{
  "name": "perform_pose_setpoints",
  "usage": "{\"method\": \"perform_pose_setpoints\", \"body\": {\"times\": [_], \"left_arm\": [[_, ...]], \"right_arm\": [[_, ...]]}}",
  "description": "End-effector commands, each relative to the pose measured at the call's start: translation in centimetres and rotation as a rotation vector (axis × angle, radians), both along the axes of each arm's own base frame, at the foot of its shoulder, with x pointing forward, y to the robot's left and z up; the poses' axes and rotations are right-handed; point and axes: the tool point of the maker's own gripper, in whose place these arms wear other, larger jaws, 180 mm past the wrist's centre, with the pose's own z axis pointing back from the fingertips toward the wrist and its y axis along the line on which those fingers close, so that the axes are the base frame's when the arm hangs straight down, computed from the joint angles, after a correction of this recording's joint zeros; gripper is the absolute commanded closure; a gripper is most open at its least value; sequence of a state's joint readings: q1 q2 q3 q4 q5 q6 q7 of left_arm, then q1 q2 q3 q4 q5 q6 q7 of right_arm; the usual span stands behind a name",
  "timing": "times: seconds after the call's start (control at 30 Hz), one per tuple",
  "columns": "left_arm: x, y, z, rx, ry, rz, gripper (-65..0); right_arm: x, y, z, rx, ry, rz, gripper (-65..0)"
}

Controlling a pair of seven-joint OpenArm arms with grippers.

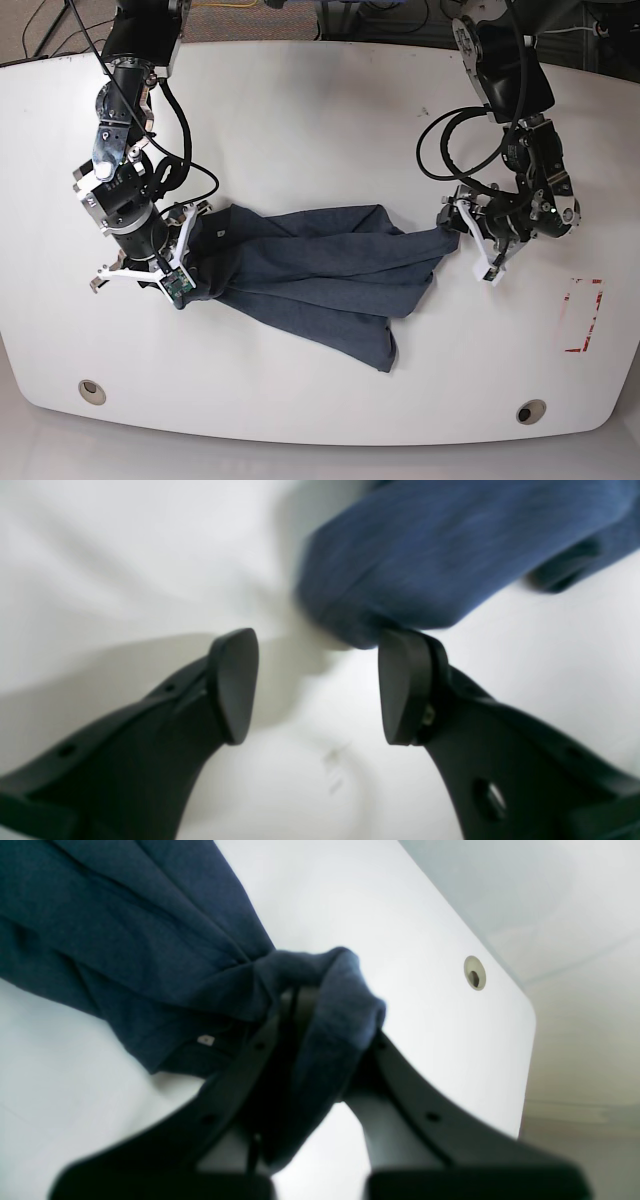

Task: Layout the t-shirt on the table in an organized manner, then fold the t-shirt properly

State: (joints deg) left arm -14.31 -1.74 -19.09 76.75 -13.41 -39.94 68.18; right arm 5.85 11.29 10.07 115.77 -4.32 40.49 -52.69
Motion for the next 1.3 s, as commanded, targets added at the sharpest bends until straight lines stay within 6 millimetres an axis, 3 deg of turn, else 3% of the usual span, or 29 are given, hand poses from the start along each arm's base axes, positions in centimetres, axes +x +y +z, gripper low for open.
{"method": "perform_pose_setpoints", "body": {"times": [0.0, 0.6, 0.73, 0.93, 1.07, 1.27], "left_arm": [[1.4, -0.5, 1.1, -0.01, -0.05, -0.016, -36.3], [1.9, -2.3, -1.1, -0.072, -0.006, -0.039, -35.6], [1.8, -3.2, -1.5, -0.073, 0.003, -0.069, -26.9], [2.0, -4.2, -1.3, -0.08, -0.021, -0.093, -2.9], [2.6, -3.8, -0.2, -0.072, -0.064, -0.083, -1.9], [3.5, -1.5, 3.7, -0.024, -0.207, -0.033, -1.7]], "right_arm": [[0.6, 0.1, 1.7, 0.006, -0.058, 0.006, 0.0], [0.6, 0.0, 1.7, 0.006, -0.058, 0.005, 0.0], [0.6, 0.0, 1.7, 0.006, -0.058, 0.005, 0.0], [0.6, 0.0, 1.7, 0.006, -0.058, 0.005, 0.0], [0.6, 0.0, 1.7, 0.006, -0.058, 0.005, 0.0], [0.6, -0.1, 1.7, 0.007, -0.059, 0.0, 0.0]]}}
